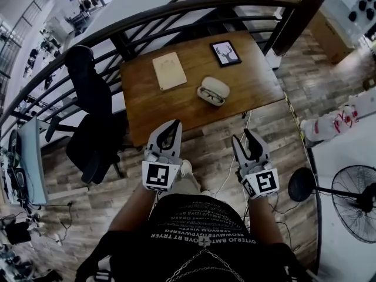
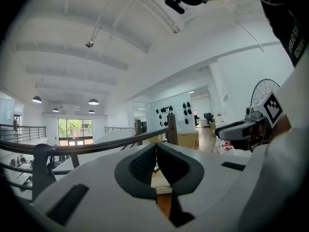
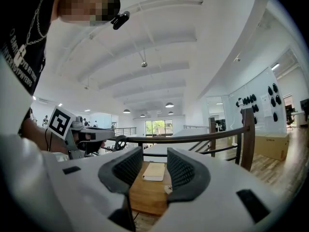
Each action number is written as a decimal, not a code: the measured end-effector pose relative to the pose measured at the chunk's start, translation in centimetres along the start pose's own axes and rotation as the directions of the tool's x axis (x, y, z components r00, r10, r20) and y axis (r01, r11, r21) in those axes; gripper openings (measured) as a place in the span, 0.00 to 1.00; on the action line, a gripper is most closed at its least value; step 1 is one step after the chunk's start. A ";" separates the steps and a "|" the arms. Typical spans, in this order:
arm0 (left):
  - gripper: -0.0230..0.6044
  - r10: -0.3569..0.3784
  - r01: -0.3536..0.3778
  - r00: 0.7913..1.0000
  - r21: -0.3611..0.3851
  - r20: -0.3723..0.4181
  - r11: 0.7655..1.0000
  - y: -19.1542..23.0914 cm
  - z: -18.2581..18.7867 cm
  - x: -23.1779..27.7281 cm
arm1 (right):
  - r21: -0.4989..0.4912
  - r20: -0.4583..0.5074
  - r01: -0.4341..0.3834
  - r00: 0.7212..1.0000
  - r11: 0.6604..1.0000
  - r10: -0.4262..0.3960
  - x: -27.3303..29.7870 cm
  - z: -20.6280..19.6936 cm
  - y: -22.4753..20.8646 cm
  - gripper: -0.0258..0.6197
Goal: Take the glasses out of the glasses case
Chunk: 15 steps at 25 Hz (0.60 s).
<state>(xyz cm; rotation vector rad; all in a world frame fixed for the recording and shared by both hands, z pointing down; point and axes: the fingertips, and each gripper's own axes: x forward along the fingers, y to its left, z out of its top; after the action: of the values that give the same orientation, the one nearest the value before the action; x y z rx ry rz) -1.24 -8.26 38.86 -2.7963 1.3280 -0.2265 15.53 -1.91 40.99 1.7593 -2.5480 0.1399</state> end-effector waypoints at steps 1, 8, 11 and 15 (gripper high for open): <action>0.08 -0.005 0.005 1.000 0.000 -0.002 1.000 0.2 0.0 0.5 | 0.000 -0.002 0.001 1.000 1.000 -0.001 0.5 0.1 -0.2 0.27; 0.08 -0.046 0.046 0.999 -0.003 -0.005 0.999 2.2 -0.3 3.8 | 0.010 -0.019 0.020 1.000 1.000 -0.019 3.9 -0.2 -1.3 0.27; 0.08 -0.056 0.056 0.998 -0.002 -0.006 0.998 3.5 -0.1 5.2 | 0.002 -0.021 0.024 1.000 1.000 -0.024 5.6 0.3 -1.7 0.27; 0.08 -0.086 0.086 0.996 -0.006 0.012 0.996 4.9 0.3 7.0 | -0.008 -0.019 0.040 0.999 0.999 -0.041 7.9 1.0 -2.2 0.27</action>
<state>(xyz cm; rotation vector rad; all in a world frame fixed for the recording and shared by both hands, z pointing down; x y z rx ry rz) -0.57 -16.79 38.94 -2.8582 1.2100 -0.2095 14.81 -10.15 40.76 1.7968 -2.4947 0.1451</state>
